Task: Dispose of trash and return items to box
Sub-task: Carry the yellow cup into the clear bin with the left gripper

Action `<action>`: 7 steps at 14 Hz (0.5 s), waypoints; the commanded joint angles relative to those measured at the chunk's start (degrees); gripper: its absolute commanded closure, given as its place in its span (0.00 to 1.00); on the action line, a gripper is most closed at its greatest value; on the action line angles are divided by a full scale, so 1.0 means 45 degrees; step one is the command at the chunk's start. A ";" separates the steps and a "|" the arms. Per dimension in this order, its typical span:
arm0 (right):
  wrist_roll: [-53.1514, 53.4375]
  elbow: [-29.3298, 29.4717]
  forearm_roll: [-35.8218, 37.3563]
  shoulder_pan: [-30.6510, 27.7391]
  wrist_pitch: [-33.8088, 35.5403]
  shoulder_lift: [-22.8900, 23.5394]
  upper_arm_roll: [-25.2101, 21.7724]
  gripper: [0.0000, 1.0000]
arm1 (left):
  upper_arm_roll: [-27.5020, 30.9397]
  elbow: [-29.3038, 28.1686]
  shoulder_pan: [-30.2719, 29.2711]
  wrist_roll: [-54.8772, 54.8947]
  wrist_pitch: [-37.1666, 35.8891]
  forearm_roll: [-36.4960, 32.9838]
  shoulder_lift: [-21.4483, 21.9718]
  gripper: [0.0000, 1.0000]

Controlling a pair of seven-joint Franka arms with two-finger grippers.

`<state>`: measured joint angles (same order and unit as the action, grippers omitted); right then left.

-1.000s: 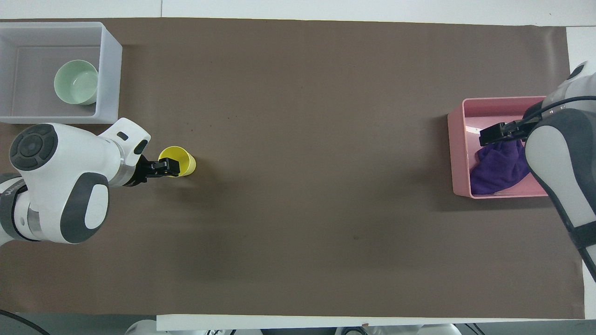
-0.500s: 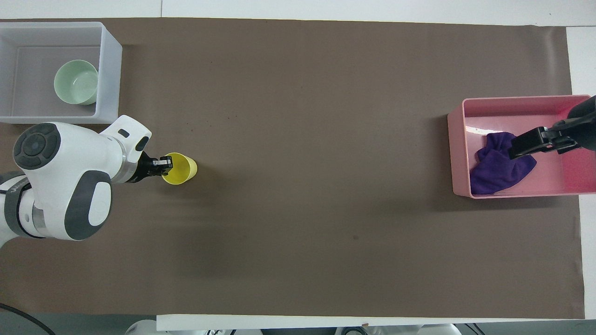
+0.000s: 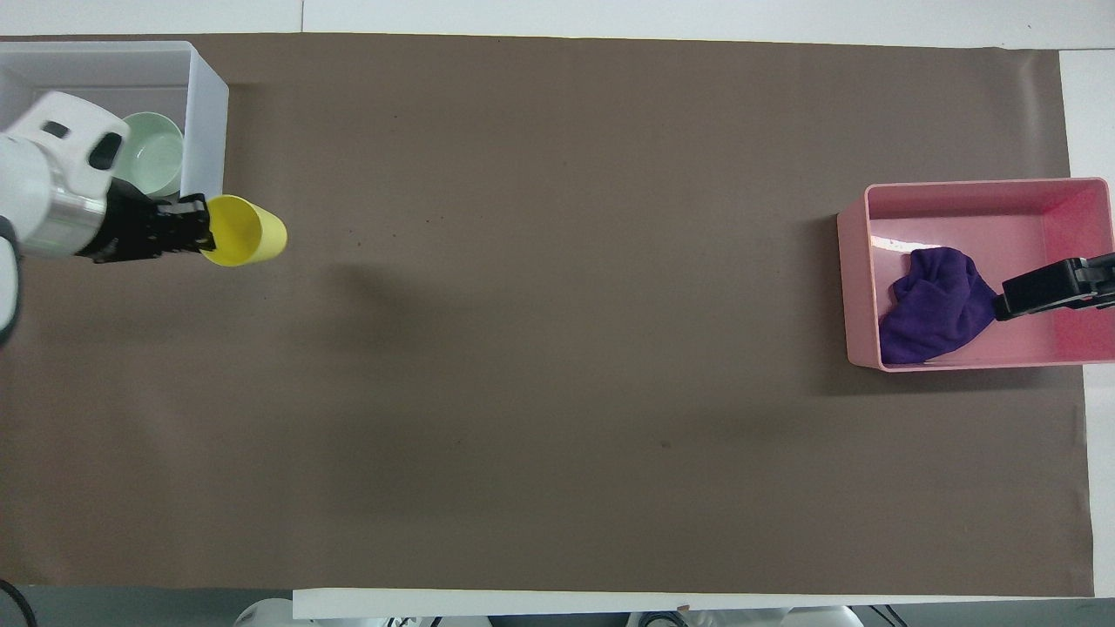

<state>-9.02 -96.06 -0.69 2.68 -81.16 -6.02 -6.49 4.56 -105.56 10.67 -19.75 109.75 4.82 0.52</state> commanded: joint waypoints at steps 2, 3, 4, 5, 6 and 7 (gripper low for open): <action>-0.0008 0.0136 0.0015 0.0243 -0.0009 0.0205 0.0056 0.00 | -0.0017 0.3045 -0.2190 0.0986 0.0251 -0.1091 -0.2862 1.00; 0.0031 0.0078 0.0132 0.0398 -0.0417 0.0186 0.0056 0.00 | -0.0017 0.3260 -0.2350 0.0989 0.1438 -0.0994 -0.3545 1.00; 0.0032 -0.0077 0.0133 0.0361 -0.0556 0.0167 0.0056 0.00 | 0.0002 0.3301 -0.2564 0.0990 0.2243 -0.0954 -0.4074 1.00; 0.0051 -0.0137 0.0133 0.0341 -0.0519 0.0108 0.0056 0.00 | -0.0017 0.3321 -0.2914 0.0990 0.2811 -0.0915 -0.4524 1.00; 0.0051 -0.0176 0.0133 0.0341 -0.0441 0.0069 0.0056 0.00 | 0.0002 0.3302 -0.2995 0.1009 0.3030 -0.0915 -0.4800 1.00; 0.0071 -0.0234 0.0133 0.0341 -0.0460 0.0069 0.0056 0.00 | -0.0017 0.3108 -0.2918 0.1028 0.3148 -0.0876 -0.4841 1.00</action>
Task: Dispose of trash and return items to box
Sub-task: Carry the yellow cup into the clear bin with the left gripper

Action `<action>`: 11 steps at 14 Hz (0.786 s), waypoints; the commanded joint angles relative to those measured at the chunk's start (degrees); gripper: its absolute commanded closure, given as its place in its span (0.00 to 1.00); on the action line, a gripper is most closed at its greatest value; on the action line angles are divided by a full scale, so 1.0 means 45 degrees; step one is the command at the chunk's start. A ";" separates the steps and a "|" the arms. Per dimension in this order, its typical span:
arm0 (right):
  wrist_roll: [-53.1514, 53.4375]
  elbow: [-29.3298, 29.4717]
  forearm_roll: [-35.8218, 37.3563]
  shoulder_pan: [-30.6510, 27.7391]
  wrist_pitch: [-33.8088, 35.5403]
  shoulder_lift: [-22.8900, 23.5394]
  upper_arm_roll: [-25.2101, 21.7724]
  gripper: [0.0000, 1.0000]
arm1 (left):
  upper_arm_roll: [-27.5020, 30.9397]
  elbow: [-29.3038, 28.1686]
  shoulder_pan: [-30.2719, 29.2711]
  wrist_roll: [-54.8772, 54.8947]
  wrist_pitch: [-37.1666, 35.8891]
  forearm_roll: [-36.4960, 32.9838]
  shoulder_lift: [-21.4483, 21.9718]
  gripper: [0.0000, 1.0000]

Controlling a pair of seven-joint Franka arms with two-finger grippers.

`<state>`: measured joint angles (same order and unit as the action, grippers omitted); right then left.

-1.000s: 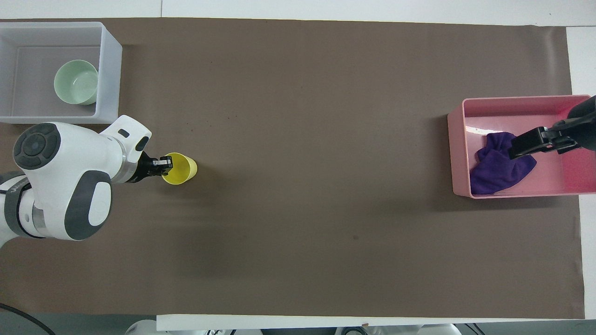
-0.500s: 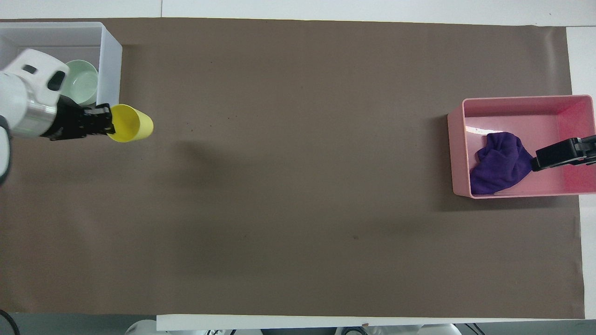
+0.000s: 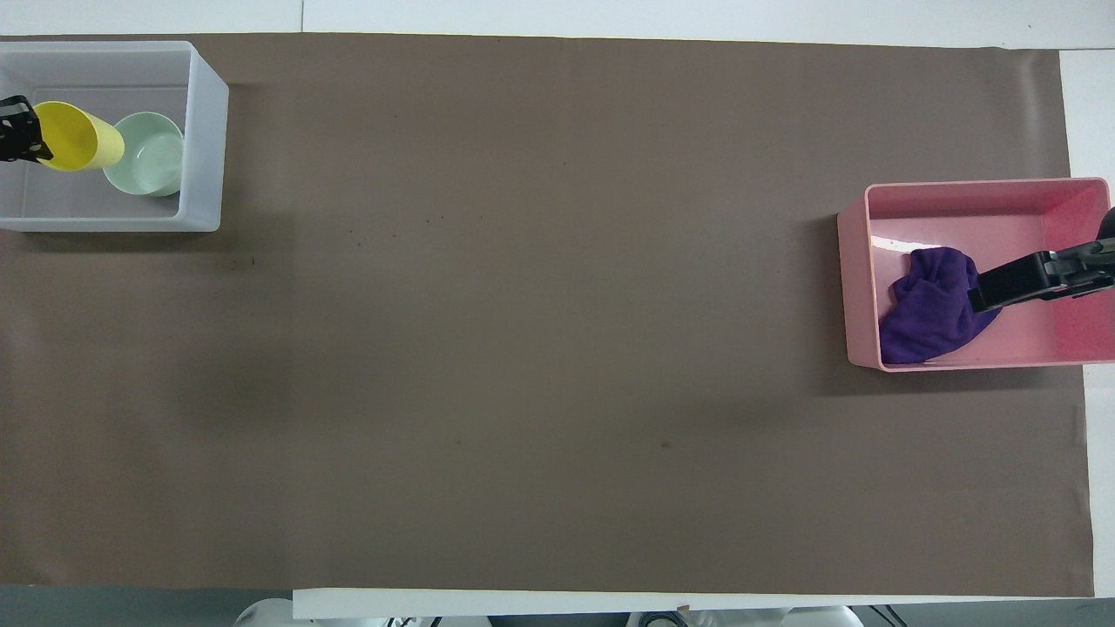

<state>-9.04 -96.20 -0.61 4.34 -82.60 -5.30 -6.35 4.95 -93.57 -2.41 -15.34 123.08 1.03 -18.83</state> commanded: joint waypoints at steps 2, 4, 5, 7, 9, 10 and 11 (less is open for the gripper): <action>0.0075 -0.0205 0.0097 -0.0046 -0.0238 -0.0091 0.0025 0.00 | -0.0104 -0.0607 0.0124 0.0126 0.0070 -0.0033 -0.0368 1.00; 0.0095 -0.0205 0.0077 -0.0027 -0.0219 -0.0091 0.0005 0.00 | -0.0181 -0.0923 0.0163 0.0166 0.0148 -0.0033 -0.0444 1.00; 0.0095 -0.0205 0.0077 -0.0066 -0.0238 -0.0091 0.0005 0.00 | -0.0182 -0.0963 0.0163 0.0205 0.0129 -0.0033 -0.0445 0.95; 0.0095 -0.0205 0.0077 -0.0047 -0.0219 -0.0091 0.0005 0.00 | -0.0240 -0.0556 0.0183 0.0225 0.0013 -0.0052 -0.0464 0.06; 0.0095 -0.0205 0.0077 -0.0066 -0.0219 -0.0091 0.0005 0.00 | -0.0240 0.0302 0.0280 0.0205 -0.1211 -0.0071 -0.0251 0.00; 0.0095 -0.0205 0.0077 -0.0066 -0.0219 -0.0091 0.0005 0.00 | -0.0240 0.0692 0.0319 0.0263 -0.1896 -0.0091 0.0176 0.00; 0.0095 -0.0205 0.0077 -0.0066 -0.0219 -0.0091 0.0005 0.00 | -0.0240 0.0967 0.0339 0.0244 -0.2482 -0.0130 0.0547 0.00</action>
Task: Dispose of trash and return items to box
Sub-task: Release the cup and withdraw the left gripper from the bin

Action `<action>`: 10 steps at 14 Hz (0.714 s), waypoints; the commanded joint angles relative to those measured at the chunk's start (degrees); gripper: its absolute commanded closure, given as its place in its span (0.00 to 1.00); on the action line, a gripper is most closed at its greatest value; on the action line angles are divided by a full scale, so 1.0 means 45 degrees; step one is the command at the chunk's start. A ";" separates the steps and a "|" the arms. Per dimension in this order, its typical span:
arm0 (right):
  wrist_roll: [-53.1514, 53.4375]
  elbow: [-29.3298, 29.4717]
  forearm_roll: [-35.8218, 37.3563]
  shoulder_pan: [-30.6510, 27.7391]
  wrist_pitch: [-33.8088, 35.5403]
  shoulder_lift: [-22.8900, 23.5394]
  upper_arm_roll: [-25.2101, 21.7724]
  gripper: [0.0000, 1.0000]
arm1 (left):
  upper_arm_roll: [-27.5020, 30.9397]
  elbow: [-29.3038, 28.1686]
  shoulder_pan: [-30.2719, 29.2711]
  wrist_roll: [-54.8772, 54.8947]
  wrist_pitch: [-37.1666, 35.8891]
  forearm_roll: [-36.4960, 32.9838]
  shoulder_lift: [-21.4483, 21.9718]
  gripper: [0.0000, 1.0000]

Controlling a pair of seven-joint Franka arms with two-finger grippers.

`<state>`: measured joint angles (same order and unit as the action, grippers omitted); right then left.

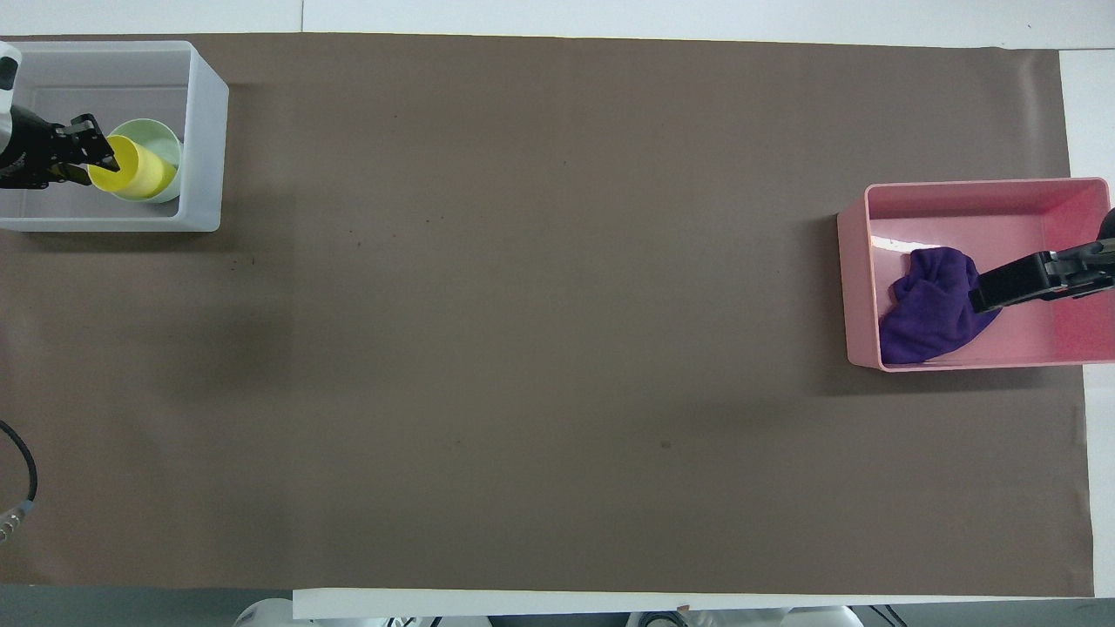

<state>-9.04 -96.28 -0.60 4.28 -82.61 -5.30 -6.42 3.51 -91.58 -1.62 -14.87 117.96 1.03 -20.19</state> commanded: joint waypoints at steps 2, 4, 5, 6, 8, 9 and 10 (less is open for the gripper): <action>0.0094 -0.0186 0.0075 -0.0034 -0.0217 -0.0091 0.0020 0.00 | 0.0078 0.0722 0.0552 0.0139 -0.2884 -0.0112 0.2001 0.00; 0.0094 -0.0186 0.0075 -0.0053 -0.0236 -0.0091 0.0020 0.00 | 0.0059 0.0238 0.0633 0.0896 -0.4895 -0.0132 0.3678 0.00; 0.0094 -0.0167 0.0075 -0.0053 -0.0217 -0.0091 0.0020 0.00 | 0.0001 -0.0404 0.0749 0.1346 -0.5523 -0.0131 0.4556 0.00; 0.0094 -0.0167 0.0075 -0.0053 -0.0217 -0.0091 0.0020 0.00 | -0.0019 -0.1203 0.1311 0.1486 -0.5781 -0.0151 0.5609 0.00; 0.0094 -0.0186 0.0075 -0.0073 -0.0236 -0.0091 0.0020 0.00 | -0.0058 -0.2398 0.2075 0.1507 -0.5997 -0.0209 0.6923 0.00; 0.0094 -0.0186 0.0075 -0.0131 -0.0217 -0.0091 0.0001 0.00 | -0.0097 -0.2480 0.2233 0.1855 -0.6346 -0.0210 0.7315 0.00; 0.0075 -0.0167 0.0075 -0.0151 -0.0217 -0.0091 0.0001 0.00 | -0.0117 -0.2307 0.2215 0.2884 -0.6582 -0.0190 0.7358 0.00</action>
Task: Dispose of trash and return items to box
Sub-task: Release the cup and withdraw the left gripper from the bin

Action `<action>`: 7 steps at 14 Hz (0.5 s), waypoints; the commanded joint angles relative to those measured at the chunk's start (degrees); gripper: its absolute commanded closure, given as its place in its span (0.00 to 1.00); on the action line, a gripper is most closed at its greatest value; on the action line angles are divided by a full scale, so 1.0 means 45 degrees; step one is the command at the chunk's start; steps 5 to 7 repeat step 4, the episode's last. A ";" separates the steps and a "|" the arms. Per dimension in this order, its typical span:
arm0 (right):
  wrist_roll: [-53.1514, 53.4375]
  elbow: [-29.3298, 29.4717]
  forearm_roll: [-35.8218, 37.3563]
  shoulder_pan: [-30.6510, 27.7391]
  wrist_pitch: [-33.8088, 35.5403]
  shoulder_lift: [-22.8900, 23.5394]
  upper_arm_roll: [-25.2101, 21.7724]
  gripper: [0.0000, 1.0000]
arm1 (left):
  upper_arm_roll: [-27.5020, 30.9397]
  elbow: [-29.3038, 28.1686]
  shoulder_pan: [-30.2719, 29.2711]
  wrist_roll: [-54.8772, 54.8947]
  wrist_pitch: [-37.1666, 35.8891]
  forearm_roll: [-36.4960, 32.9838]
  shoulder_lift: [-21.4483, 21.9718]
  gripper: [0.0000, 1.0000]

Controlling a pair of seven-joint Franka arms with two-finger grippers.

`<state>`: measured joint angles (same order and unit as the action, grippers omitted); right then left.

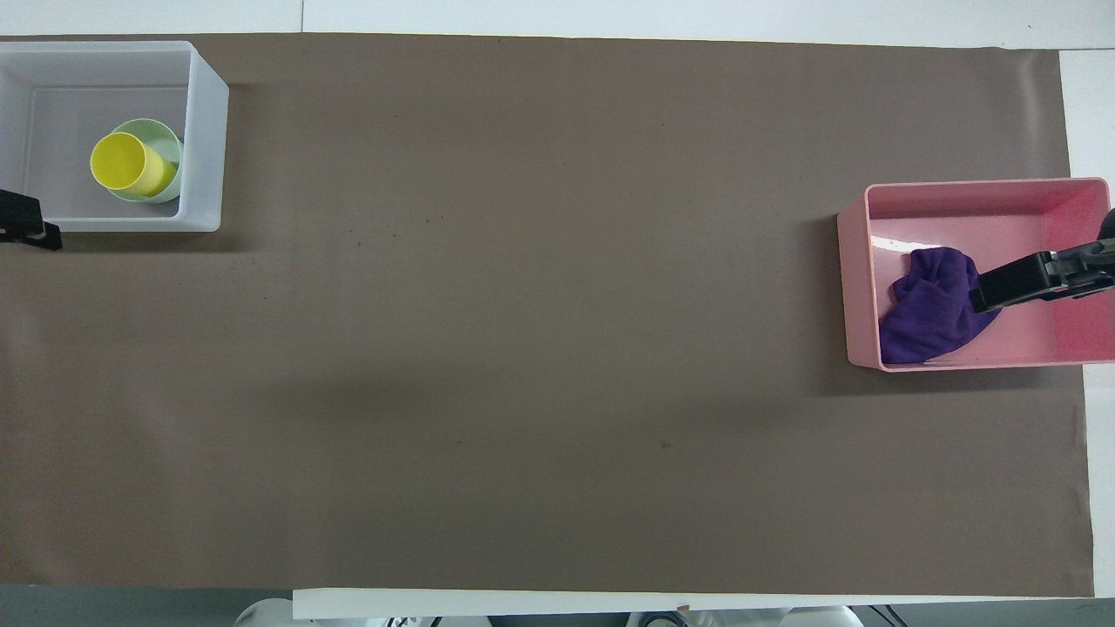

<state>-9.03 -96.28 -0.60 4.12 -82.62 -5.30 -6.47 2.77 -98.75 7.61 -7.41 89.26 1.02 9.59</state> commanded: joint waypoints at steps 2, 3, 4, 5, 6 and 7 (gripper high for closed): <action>0.0074 -0.0166 0.0075 -0.0096 -0.0214 -0.0091 0.0012 0.00 | 0.0049 0.0125 0.0184 0.1802 -0.0440 -0.0189 0.0312 0.00; 0.0074 -0.0166 0.0075 -0.0077 -0.0214 -0.0091 0.0031 0.00 | 0.0049 0.0380 0.0164 0.1822 -0.0537 -0.0189 0.0193 0.00; 0.0074 -0.0128 0.0075 -0.0038 -0.0214 -0.0072 0.0031 0.00 | 0.0069 0.0731 0.0164 0.1822 -0.0983 -0.0208 0.0037 0.00; 0.0074 -0.0128 0.0075 -0.0038 -0.0214 -0.0072 0.0031 0.00 | 0.0069 0.0731 0.0164 0.1822 -0.0983 -0.0208 0.0037 0.00; 0.0074 -0.0128 0.0075 -0.0038 -0.0214 -0.0072 0.0031 0.00 | 0.0069 0.0731 0.0164 0.1822 -0.0983 -0.0208 0.0037 0.00; 0.0074 -0.0128 0.0075 -0.0038 -0.0214 -0.0072 0.0031 0.00 | 0.0069 0.0731 0.0164 0.1822 -0.0983 -0.0208 0.0037 0.00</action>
